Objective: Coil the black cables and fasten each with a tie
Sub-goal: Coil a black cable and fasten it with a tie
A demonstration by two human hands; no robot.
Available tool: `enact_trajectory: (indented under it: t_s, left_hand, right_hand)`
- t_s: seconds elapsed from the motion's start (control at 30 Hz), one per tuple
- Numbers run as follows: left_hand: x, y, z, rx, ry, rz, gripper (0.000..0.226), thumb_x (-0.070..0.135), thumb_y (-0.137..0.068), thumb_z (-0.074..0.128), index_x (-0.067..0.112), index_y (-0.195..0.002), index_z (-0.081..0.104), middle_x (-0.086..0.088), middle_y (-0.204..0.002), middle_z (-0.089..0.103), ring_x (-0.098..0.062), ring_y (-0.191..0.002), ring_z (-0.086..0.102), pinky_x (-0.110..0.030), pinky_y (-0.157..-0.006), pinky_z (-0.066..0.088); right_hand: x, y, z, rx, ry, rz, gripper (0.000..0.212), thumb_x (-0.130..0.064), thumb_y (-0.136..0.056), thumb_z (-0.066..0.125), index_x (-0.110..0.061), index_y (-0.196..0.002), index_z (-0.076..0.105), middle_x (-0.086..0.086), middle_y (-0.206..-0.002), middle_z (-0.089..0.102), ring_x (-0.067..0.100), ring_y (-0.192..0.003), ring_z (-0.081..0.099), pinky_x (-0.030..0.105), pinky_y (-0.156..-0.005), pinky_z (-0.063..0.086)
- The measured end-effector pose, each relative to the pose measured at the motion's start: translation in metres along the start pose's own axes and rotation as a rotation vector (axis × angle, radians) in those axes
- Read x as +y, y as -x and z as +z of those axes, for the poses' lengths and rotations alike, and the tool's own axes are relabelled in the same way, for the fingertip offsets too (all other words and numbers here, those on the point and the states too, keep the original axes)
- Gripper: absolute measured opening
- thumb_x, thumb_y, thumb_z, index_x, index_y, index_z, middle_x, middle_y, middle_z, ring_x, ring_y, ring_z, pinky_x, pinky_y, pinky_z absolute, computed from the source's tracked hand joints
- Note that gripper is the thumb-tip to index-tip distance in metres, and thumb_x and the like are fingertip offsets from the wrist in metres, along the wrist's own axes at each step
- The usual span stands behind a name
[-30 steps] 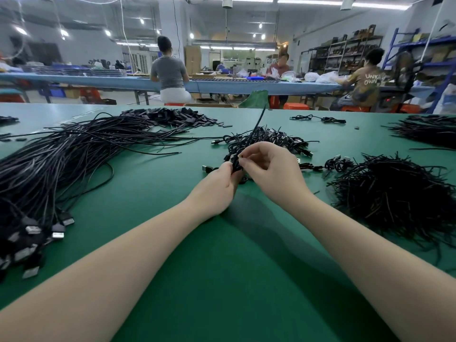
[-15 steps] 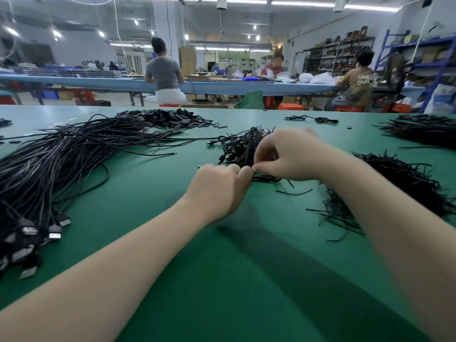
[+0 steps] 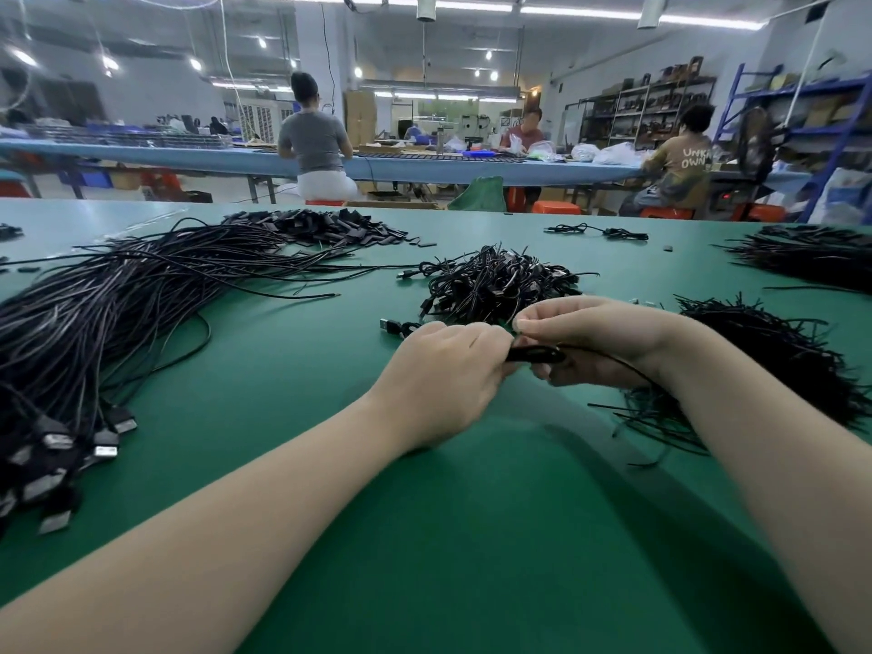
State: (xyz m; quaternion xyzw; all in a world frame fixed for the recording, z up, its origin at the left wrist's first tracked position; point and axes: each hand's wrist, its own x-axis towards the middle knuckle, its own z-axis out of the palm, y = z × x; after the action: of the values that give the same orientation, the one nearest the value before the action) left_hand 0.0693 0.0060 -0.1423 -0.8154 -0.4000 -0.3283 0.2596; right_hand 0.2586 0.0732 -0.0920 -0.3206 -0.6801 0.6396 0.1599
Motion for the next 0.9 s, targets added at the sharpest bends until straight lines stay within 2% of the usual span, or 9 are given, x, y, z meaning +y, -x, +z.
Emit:
enact_trajectory:
  t_s: [0.07,0.13,0.17,0.23,0.33,0.43,0.6,0.8,0.9]
  left_hand:
    - [0.004,0.0,0.002,0.03,0.265,-0.223,0.027,0.028,-0.097,0.039,0.007,-0.091,0.055,-0.001,-0.077,0.06,-0.031,-0.07,0.058,-0.036,-0.06,0.04]
    - [0.004,0.0,0.006,0.074,0.524,-0.417,0.025,0.032,-0.098,0.036,0.011,-0.094,0.051,0.013,-0.079,0.057,-0.014,-0.075,0.057,-0.03,-0.065,0.041]
    - [0.004,-0.001,0.008,0.111,0.61,-0.493,0.024,0.032,-0.099,0.036,0.012,-0.094,0.049,0.014,-0.078,0.057,-0.005,-0.073,0.056,-0.022,-0.065,0.042]
    - [0.0,-0.003,0.013,0.183,0.745,-0.648,0.017,0.025,-0.102,0.039,0.013,-0.096,0.048,0.013,-0.078,0.057,0.005,-0.068,0.055,-0.013,-0.066,0.043]
    - [-0.008,-0.004,0.019,0.193,0.913,-0.825,0.011,0.018,-0.103,0.04,0.023,-0.095,0.046,0.01,-0.084,0.056,0.003,-0.071,0.057,-0.022,-0.076,0.048]
    - [-0.013,-0.003,0.021,0.132,0.987,-0.898,0.016,0.018,-0.103,0.039,0.024,-0.089,0.046,0.004,-0.08,0.05,-0.013,-0.074,0.049,-0.034,-0.075,0.043]
    - [-0.017,-0.002,0.024,0.067,0.985,-0.912,0.016,0.021,-0.103,0.04,0.024,-0.087,0.044,0.006,-0.073,0.043,-0.01,-0.064,0.037,-0.026,-0.06,0.032]
    - [-0.018,-0.001,0.023,0.021,1.063,-0.896,0.015,0.02,-0.103,0.04,0.023,-0.088,0.043,0.012,-0.06,0.04,-0.004,-0.051,0.034,-0.019,-0.051,0.03]
    - [-0.017,0.0,0.024,-0.012,1.067,-0.872,0.014,0.021,-0.103,0.04,0.026,-0.09,0.044,0.007,-0.067,0.044,-0.004,-0.051,0.034,-0.019,-0.052,0.031]
  right_hand:
    - [0.006,-0.006,0.006,-0.045,-0.179,-0.04,0.004,-0.021,-0.08,0.067,-0.019,-0.083,0.065,-0.001,-0.081,0.066,0.013,-0.065,0.063,0.022,-0.057,0.049]
    - [0.008,-0.013,0.017,-0.043,-0.279,-0.074,0.002,-0.022,-0.083,0.062,-0.02,-0.082,0.062,-0.004,-0.077,0.065,0.013,-0.07,0.065,0.022,-0.058,0.047]
    - [0.008,-0.018,0.023,-0.012,-0.314,-0.087,0.005,-0.023,-0.085,0.059,-0.021,-0.082,0.061,-0.005,-0.075,0.065,0.012,-0.072,0.066,0.021,-0.058,0.048]
    - [0.01,-0.029,0.038,0.109,-0.393,-0.12,0.005,-0.02,-0.091,0.056,-0.019,-0.087,0.058,-0.005,-0.071,0.067,0.01,-0.068,0.068,0.02,-0.056,0.051]
    - [0.019,-0.044,0.059,0.301,-0.529,-0.167,0.005,-0.014,-0.096,0.054,-0.014,-0.09,0.054,-0.002,-0.066,0.068,0.01,-0.059,0.066,0.019,-0.054,0.052]
    - [0.029,-0.05,0.067,0.417,-0.565,-0.182,0.003,-0.014,-0.095,0.057,-0.014,-0.092,0.055,0.001,-0.066,0.069,0.011,-0.055,0.064,0.019,-0.052,0.049]
    - [0.033,-0.047,0.064,0.471,-0.484,-0.188,0.012,-0.023,-0.084,0.071,-0.012,-0.087,0.066,0.002,-0.068,0.069,0.01,-0.052,0.06,0.018,-0.048,0.046]
    - [0.029,-0.042,0.058,0.371,-0.461,-0.093,0.01,-0.022,-0.084,0.071,-0.012,-0.082,0.069,-0.002,-0.065,0.067,0.008,-0.055,0.06,0.015,-0.05,0.045]
    - [0.026,-0.037,0.053,0.296,-0.513,-0.007,0.012,-0.019,-0.084,0.068,-0.011,-0.076,0.067,-0.003,-0.063,0.065,0.007,-0.053,0.059,0.015,-0.049,0.046]
